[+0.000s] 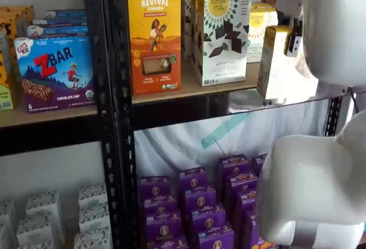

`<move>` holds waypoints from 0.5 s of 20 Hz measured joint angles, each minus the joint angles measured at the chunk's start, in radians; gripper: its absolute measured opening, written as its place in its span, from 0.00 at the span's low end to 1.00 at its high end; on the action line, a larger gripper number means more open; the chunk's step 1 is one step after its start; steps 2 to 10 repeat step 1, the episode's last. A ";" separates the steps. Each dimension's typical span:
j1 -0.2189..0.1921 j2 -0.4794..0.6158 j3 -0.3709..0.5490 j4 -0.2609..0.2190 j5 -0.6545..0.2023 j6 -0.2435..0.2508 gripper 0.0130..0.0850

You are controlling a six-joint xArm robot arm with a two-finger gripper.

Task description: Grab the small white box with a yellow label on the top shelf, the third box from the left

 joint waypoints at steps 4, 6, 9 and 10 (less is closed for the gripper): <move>0.000 -0.005 0.007 0.000 -0.001 0.000 0.33; 0.000 -0.005 0.007 0.000 -0.001 0.000 0.33; 0.000 -0.005 0.007 0.000 -0.001 0.000 0.33; 0.000 -0.005 0.007 0.000 -0.001 0.000 0.33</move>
